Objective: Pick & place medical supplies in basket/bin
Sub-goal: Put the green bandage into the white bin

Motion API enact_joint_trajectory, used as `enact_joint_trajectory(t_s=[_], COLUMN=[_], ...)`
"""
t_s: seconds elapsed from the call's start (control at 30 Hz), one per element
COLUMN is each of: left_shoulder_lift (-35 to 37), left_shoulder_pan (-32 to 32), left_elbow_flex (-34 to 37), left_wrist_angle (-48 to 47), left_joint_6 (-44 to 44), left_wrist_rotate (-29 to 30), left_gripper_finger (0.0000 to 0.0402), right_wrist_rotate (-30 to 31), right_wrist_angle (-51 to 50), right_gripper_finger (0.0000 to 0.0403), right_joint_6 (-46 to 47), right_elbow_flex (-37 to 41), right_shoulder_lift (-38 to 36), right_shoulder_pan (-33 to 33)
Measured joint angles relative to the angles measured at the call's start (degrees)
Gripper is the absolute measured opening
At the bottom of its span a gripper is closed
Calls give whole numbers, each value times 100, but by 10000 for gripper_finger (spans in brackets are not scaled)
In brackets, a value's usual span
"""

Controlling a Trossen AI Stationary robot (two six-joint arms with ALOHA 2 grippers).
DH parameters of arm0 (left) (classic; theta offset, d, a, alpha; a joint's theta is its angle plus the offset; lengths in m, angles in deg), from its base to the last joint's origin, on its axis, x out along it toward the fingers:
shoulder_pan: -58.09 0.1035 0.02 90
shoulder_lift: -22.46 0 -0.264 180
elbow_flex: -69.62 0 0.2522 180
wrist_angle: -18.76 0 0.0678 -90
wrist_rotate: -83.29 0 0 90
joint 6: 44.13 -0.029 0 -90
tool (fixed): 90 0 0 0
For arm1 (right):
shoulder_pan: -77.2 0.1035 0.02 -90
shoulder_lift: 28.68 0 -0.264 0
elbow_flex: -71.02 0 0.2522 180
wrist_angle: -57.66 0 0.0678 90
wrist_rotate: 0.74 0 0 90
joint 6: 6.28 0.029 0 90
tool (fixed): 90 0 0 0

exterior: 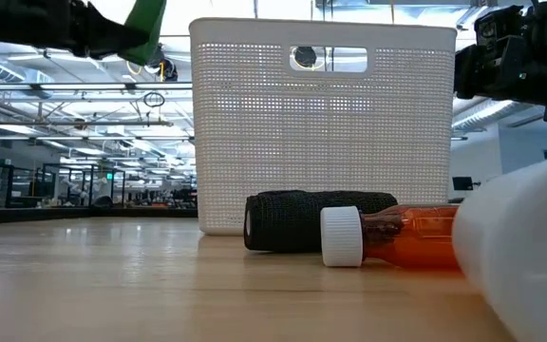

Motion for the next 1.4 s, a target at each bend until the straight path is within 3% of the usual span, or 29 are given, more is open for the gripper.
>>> enact_joint_trajectory(t_s=[0.3, 0.47, 0.7, 1.07, 1.23, 1.4], left_shoulder_lift=[-102, -700, -2617, -6177, -7269, -7812], left_shoulder_pan=[630, 1051, 1607, 1907, 1755, 1481], left_elbow_flex=[-60, -945, -2867, -5996, -6827, -7012], left_wrist_angle=[322, 224, -405, -2235, -2860, -2924], left_joint_6=[399, 666, 397, 469, 789, 957], left_wrist_rotate=[-105, -811, -1467, -3431, -4063, -4124], left_gripper_finger=[55, 57, 57, 58, 58, 58], right_wrist_rotate=[7, 9, 15, 15, 14, 15], right_wrist_angle=[-5, -1, 218, 363, 333, 156], right_gripper_finger=[0, 0, 0, 0, 0, 0], right_joint_6=[27, 21, 19, -132, -132, -121], right_elbow_flex=[0, 0, 0, 0, 0, 0], right_shoulder_lift=[0, 0, 4, 0, 0, 0], right_shoulder_pan=[0, 0, 0, 0, 0, 0])
